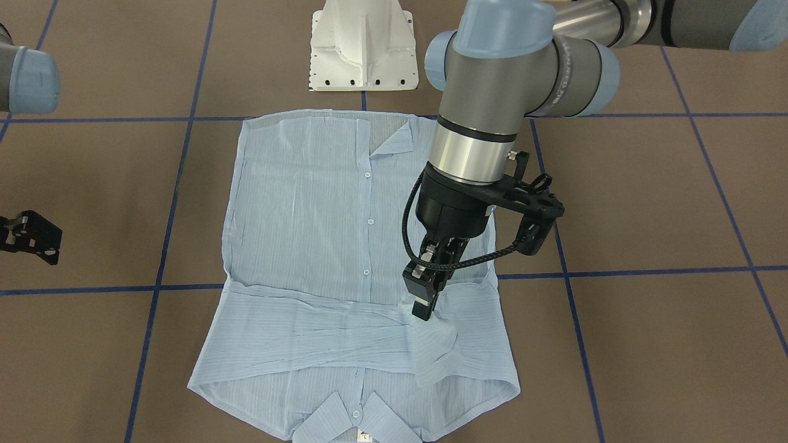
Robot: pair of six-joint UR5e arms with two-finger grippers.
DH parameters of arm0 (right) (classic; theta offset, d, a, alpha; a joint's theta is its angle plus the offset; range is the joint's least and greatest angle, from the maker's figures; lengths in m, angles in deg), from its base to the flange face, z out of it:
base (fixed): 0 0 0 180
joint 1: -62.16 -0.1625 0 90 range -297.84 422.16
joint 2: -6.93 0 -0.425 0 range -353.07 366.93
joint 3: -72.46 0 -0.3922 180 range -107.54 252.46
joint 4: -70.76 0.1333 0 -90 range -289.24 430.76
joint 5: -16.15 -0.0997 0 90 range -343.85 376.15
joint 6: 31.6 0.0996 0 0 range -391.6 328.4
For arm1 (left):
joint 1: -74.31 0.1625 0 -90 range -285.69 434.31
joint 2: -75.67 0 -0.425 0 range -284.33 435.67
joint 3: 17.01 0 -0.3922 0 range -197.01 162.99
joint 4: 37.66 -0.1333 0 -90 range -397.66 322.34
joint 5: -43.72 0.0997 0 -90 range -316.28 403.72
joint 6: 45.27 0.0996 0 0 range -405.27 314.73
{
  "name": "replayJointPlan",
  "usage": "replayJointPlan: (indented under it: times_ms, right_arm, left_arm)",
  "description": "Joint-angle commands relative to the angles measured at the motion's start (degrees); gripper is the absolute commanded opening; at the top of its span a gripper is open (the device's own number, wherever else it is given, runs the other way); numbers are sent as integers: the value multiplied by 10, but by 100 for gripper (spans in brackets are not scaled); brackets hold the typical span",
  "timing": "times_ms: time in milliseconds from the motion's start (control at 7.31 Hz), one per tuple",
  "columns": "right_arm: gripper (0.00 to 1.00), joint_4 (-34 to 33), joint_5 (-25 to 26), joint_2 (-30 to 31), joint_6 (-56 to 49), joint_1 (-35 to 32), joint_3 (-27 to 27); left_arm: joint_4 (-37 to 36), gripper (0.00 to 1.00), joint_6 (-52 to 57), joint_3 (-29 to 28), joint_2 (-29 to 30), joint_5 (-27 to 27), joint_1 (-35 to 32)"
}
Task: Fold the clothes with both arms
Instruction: 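Lift the cuff with the left gripper across the chest while the right arm withdraws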
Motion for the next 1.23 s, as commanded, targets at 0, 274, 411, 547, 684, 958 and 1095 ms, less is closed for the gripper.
replayJointPlan:
  times_ms: [0, 274, 411, 547, 684, 958, 1095]
  right_arm:
    - [100, 1, -1, 0, 0, 0, 0]
    - [100, 3, -23, 0, 0, -3, 2]
    - [100, 1, -33, -1, 1, -13, 2]
    - [100, -1, -39, 0, 1, -18, 2]
    - [100, -1, -38, 0, 1, -18, 2]
    - [100, 0, -39, 3, 1, -18, 2]
    - [100, 0, -40, 3, 1, -19, 0]
  left_arm:
    - [15, 0, -25, -24, 0, 48, 49]
    - [74, 0, -14, -89, 5, 95, 112]
    - [99, 0, -2, -112, 7, 101, 136]
    - [124, 0, -2, -145, 19, 101, 147]
    - [138, 0, 1, -164, 28, 101, 158]
    - [142, 0, 10, -176, 39, 101, 167]
    - [173, 0, 10, -188, 45, 101, 193]
